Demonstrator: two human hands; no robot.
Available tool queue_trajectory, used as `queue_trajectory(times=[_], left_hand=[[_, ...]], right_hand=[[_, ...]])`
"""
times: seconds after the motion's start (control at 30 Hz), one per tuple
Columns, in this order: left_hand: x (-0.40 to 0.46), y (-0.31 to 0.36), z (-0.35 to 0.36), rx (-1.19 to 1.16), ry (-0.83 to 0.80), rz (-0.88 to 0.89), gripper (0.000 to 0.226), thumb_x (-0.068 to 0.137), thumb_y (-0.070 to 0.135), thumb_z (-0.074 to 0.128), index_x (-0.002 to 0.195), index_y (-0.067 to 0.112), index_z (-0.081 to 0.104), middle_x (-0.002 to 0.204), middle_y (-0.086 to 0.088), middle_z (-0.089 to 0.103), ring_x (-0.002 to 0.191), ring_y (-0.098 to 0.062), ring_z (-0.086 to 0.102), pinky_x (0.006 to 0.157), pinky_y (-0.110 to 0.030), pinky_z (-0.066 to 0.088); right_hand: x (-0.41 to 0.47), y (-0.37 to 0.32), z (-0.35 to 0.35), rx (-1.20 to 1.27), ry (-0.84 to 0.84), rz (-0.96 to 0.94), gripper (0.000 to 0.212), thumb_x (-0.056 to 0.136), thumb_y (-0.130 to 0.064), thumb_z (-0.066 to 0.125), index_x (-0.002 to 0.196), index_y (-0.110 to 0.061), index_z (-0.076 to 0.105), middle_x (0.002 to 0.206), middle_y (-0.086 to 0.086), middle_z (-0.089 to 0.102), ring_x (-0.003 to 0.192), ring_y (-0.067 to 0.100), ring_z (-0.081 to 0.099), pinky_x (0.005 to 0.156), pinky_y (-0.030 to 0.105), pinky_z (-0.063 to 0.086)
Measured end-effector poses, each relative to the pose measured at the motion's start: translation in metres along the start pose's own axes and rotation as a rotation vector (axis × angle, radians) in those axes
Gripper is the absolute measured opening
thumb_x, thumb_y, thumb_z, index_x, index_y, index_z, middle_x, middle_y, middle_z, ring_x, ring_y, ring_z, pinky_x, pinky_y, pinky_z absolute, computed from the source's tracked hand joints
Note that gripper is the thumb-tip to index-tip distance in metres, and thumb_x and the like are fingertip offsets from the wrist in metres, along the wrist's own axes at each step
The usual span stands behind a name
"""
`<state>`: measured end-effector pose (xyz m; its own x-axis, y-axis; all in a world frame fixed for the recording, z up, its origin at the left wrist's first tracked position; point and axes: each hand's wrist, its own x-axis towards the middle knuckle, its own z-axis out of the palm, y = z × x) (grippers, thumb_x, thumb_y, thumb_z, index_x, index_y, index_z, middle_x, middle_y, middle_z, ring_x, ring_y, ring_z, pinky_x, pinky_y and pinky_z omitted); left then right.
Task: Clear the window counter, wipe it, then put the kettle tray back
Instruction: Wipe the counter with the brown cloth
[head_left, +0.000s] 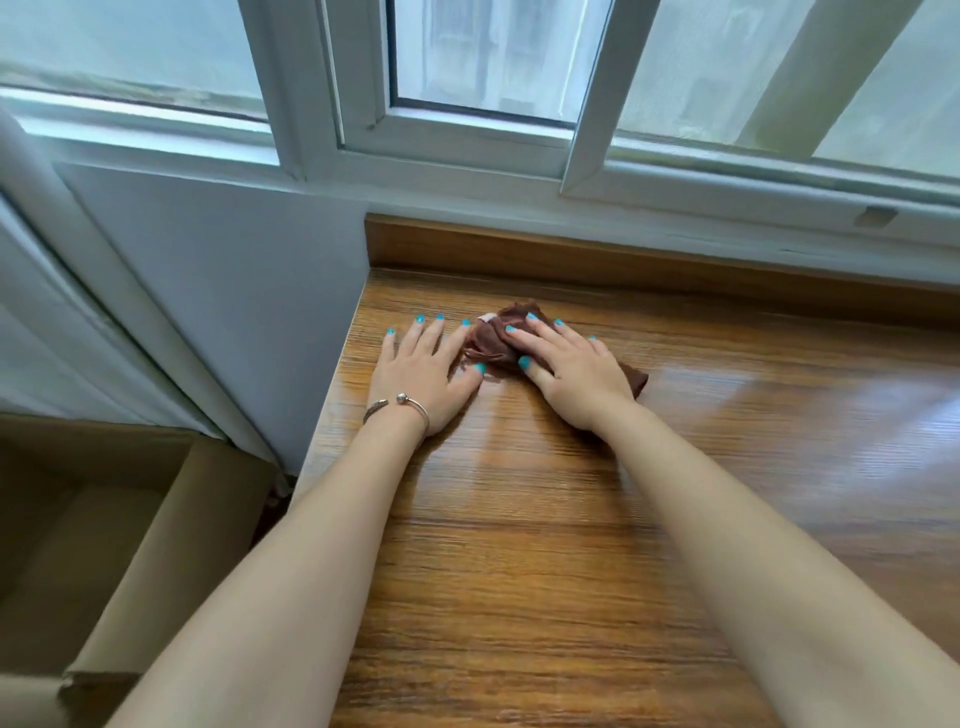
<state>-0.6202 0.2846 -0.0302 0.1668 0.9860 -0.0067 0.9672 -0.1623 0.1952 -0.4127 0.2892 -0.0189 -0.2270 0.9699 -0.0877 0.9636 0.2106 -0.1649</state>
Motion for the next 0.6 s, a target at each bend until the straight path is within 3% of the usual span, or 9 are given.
queue_trajectory(times=[0.1,0.27,0.37,0.43,0.6], left_hand=[[0.0,-0.001,0.001,-0.029,-0.009,-0.025,0.054,0.098,0.052,0.023,0.15,0.04,0.015,0.161,0.005,0.011,0.148,-0.017,0.003,0.12,-0.043,0.001],[0.033,-0.001,-0.008,-0.012,-0.085,-0.012,0.05,0.1,0.048,0.018,0.15,0.044,0.014,0.162,0.005,0.007,0.149,-0.019,-0.003,0.118,-0.046,0.0],[0.059,-0.007,-0.013,0.001,-0.109,0.035,0.052,0.098,0.053,0.019,0.149,0.045,0.015,0.161,0.004,0.01,0.149,-0.02,-0.001,0.118,-0.045,0.003],[0.065,-0.01,-0.01,0.012,-0.078,0.056,0.053,0.097,0.054,0.019,0.149,0.044,0.015,0.161,0.004,0.012,0.148,-0.02,0.002,0.118,-0.044,0.003],[0.063,-0.01,-0.004,0.023,0.02,0.076,0.049,0.1,0.045,0.018,0.149,0.042,0.017,0.16,0.005,0.016,0.148,-0.019,0.006,0.118,-0.044,0.006]], right_hand=[[-0.028,-0.013,0.005,-0.006,0.013,0.005,0.048,0.102,-0.051,0.028,0.148,-0.054,0.014,0.161,-0.019,0.009,0.15,0.012,0.005,0.118,0.04,0.005],[-0.112,-0.014,0.009,0.098,-0.036,-0.309,0.049,0.095,-0.058,0.029,0.144,-0.056,0.027,0.154,-0.03,0.019,0.147,-0.001,0.0,0.119,0.03,-0.003],[-0.1,-0.003,0.003,0.059,-0.084,-0.429,0.047,0.099,-0.05,0.031,0.146,-0.05,0.031,0.155,-0.027,0.02,0.147,-0.002,0.003,0.118,0.021,-0.006],[-0.068,0.004,-0.003,0.07,-0.093,-0.417,0.046,0.1,-0.041,0.036,0.146,-0.047,0.033,0.155,-0.026,0.019,0.147,-0.004,0.002,0.117,0.018,-0.004],[0.038,0.017,-0.011,0.114,-0.011,-0.219,0.05,0.102,-0.022,0.046,0.147,-0.038,0.036,0.157,-0.014,0.026,0.147,0.008,0.015,0.12,0.032,0.012]])
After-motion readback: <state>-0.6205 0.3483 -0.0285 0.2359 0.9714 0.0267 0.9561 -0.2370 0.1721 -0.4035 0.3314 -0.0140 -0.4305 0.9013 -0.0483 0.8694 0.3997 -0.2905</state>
